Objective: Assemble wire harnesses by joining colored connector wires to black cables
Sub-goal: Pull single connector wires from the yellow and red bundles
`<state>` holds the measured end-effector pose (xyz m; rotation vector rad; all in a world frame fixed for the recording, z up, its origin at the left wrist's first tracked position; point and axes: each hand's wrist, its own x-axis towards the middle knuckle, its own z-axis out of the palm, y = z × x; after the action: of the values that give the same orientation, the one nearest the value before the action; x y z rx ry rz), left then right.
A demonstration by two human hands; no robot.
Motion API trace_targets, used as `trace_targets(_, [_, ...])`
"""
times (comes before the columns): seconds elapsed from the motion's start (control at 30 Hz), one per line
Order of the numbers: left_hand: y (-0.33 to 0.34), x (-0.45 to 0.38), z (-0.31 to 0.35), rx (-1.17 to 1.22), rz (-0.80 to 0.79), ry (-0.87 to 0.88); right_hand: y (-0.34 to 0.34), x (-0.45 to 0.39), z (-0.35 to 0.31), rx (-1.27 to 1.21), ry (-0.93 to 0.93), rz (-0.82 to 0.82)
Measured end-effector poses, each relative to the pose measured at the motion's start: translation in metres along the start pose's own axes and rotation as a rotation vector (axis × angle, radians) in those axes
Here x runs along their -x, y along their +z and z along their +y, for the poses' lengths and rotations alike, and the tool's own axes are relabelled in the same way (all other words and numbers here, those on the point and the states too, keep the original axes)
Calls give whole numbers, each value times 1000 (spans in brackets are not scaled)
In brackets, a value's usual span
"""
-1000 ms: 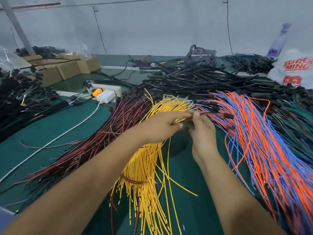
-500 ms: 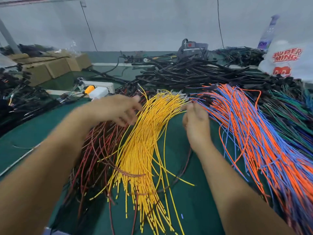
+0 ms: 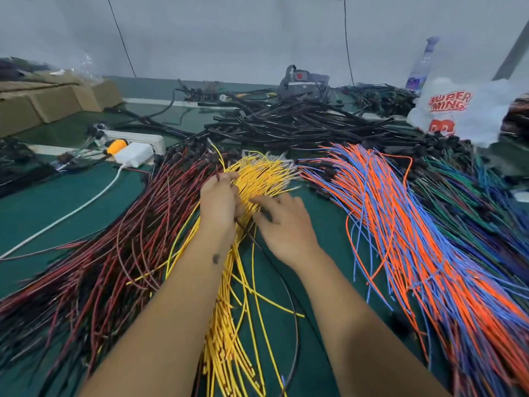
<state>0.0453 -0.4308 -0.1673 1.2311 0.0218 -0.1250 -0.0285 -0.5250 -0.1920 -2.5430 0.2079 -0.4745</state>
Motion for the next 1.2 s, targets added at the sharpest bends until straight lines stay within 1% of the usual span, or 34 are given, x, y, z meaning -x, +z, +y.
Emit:
trace_targets(0.03, [-1, 0, 0, 4, -26, -19, 2, 0, -1, 119, -26, -15])
trace_targets(0.07, [-2, 0, 1, 0, -50, -37, 3, 0, -2, 175, -31, -3])
trace_targets(0.2, [-7, 1, 3, 48, -150, -87, -2, 0, -3, 135, 47, 77])
trace_targets(0.3, [-7, 4, 3, 66, -187, -134, -4, 1, -3, 20, 109, 110])
trace_targets(0.47, [-9, 6, 3, 51, -202, -105, -9, 3, -2, -218, 275, 186])
trace_targets(0.53, [-9, 6, 2, 74, -207, -109, -10, 4, -1, -252, 308, 220])
trace_targets(0.6, [-8, 6, 2, 83, -205, -111, -10, 2, -1, -146, 300, 193])
trace_targets(0.7, [-7, 5, 0, 77, -216, -112, -2, 1, -1, 155, 195, 130])
trace_targets(0.73, [-7, 4, 0, 72, -218, -111, 0, 0, -2, 183, 187, 135])
trace_targets(0.97, [-7, 3, -2, 54, -216, -100, -2, -3, -1, 99, 231, 84])
trace_targets(1.0, [-7, 4, -2, 59, -215, -99, -2, -2, -2, 34, 244, 126])
trace_targets(1.03, [-7, 4, -3, 66, -214, -91, -3, -2, -2, -90, 270, 197])
trace_targets(1.1, [-8, 3, -3, 87, -215, -82, -7, -1, -3, -482, 303, 337])
trace_targets(1.13, [-9, 3, -3, 99, -222, -84, -12, -2, -3, -694, 287, 340])
trace_targets(1.17, [-9, 3, -2, 113, -229, -89, -16, -2, -2, -845, 257, 285])
trace_targets(1.2, [-9, 4, -1, 134, -243, -96, -20, -2, -1, -919, 211, 192])
